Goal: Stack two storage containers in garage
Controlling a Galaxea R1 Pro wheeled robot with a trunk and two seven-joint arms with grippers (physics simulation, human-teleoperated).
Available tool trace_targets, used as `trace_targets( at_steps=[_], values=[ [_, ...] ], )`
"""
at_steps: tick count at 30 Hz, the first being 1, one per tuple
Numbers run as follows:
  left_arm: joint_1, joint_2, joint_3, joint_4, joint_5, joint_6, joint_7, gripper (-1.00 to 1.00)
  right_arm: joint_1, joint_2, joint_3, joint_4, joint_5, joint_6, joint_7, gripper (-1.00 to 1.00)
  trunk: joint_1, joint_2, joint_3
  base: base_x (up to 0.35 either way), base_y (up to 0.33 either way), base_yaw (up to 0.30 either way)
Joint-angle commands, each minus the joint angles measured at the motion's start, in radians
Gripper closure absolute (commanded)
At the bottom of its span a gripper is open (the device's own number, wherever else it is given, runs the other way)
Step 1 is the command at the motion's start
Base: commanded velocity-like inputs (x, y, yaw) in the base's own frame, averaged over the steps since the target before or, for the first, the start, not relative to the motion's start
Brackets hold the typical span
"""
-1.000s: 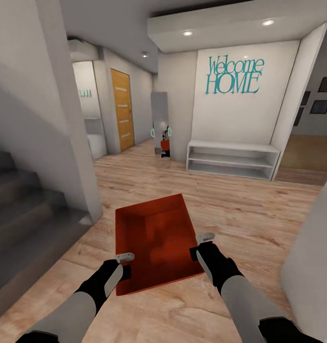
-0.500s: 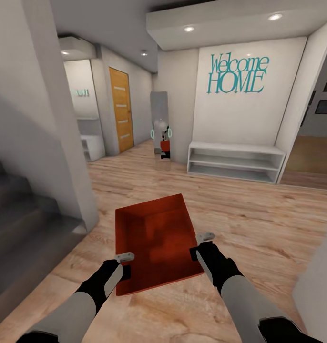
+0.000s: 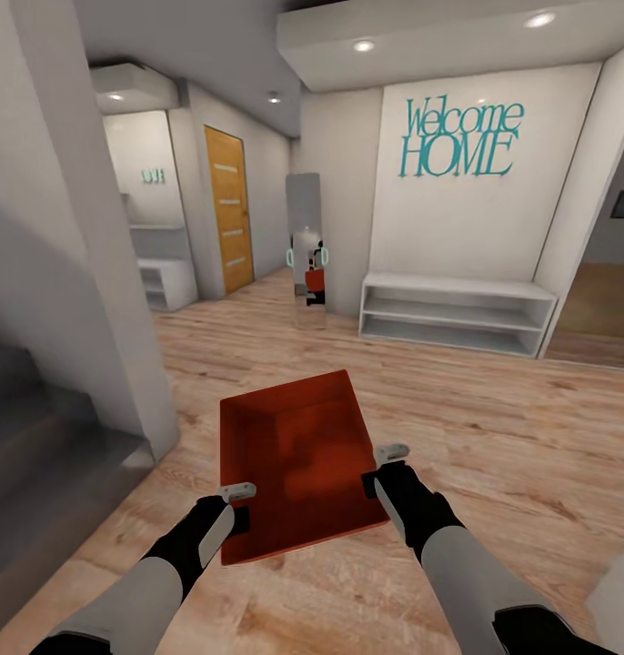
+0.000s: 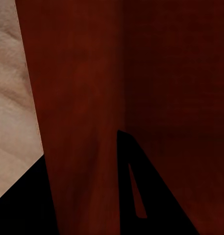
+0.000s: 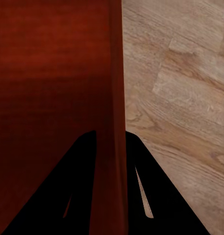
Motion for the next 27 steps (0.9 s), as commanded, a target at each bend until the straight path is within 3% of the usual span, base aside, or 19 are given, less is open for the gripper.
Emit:
trace_targets(
  at_steps=[1, 27],
  values=[
    [0.001, 0.004, 0.009, 0.0, 0.006, 0.0, 0.0, 1.0, -0.001, -0.001, -0.004, -0.002, -0.092, -0.005, 0.02, 1.0, 0.0, 0.0, 0.0, 0.336, 0.0, 0.0],
    [0.001, 0.004, 0.009, 0.001, 0.006, 0.0, 0.0, 1.0, -0.001, -0.001, -0.004, -0.002, -0.091, -0.005, 0.02, 1.0, 0.0, 0.0, 0.0, 0.336, 0.0, 0.028]
  ],
)
